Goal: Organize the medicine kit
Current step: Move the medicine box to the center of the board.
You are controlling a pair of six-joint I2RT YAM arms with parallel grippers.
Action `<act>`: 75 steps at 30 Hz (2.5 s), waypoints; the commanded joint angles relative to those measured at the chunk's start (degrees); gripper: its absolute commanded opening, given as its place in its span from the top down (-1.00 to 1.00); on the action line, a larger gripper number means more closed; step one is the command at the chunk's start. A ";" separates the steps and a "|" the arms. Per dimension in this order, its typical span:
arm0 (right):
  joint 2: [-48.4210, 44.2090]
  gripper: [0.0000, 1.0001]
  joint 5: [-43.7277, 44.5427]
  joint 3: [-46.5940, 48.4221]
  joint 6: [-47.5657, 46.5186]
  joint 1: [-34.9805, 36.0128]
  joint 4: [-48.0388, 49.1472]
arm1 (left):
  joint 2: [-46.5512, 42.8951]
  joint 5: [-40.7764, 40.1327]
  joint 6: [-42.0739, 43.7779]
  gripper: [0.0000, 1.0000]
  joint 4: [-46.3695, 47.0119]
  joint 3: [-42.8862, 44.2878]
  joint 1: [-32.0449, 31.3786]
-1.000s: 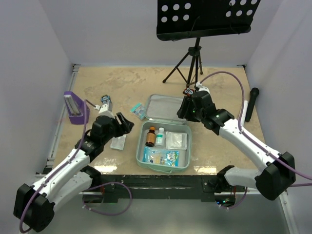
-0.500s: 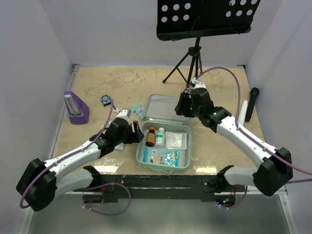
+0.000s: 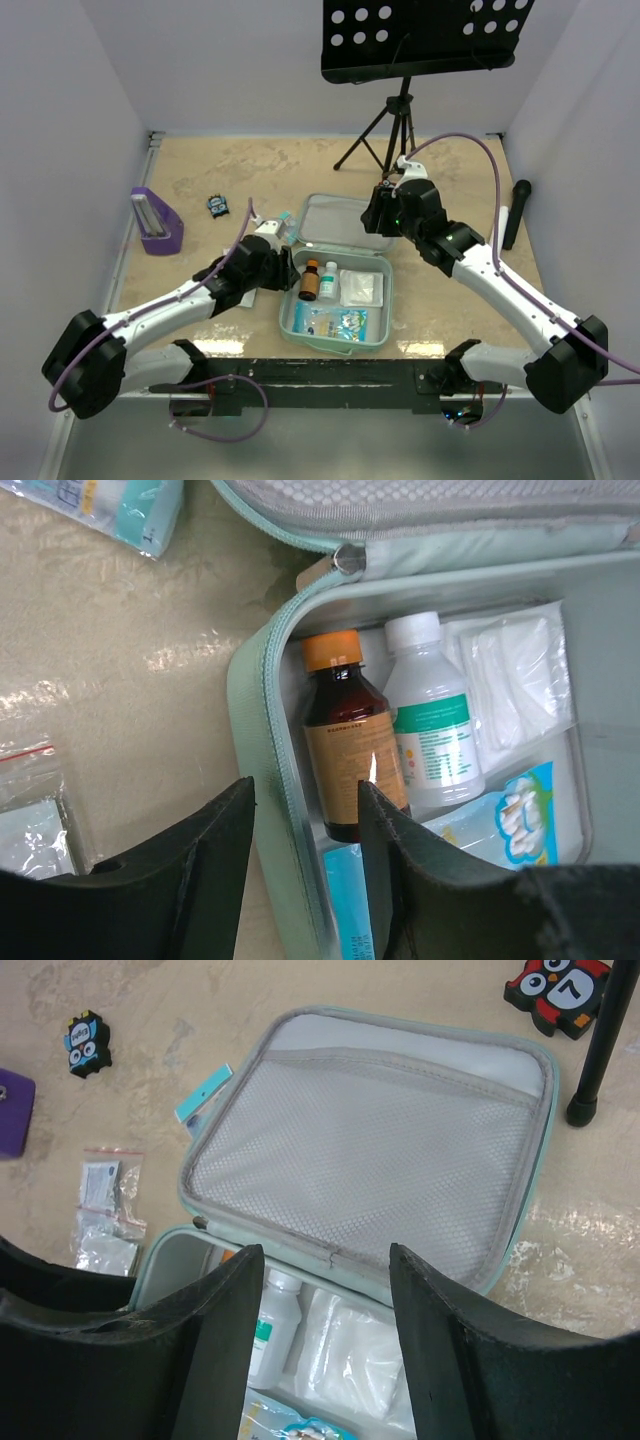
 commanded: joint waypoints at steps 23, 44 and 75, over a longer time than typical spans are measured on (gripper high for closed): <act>-3.56 -0.13 -0.61 -1.88 -2.37 -0.28 2.74 | 1.58 1.35 4.52 1.00 1.40 2.81 -1.84; -7.43 -0.13 1.59 -2.59 -3.33 -0.28 -0.06 | 10.80 0.10 10.14 1.00 12.81 9.84 -10.72; -8.66 -0.13 1.15 -3.81 -1.93 -0.19 0.90 | 19.87 -5.07 11.64 0.34 8.00 20.48 -10.81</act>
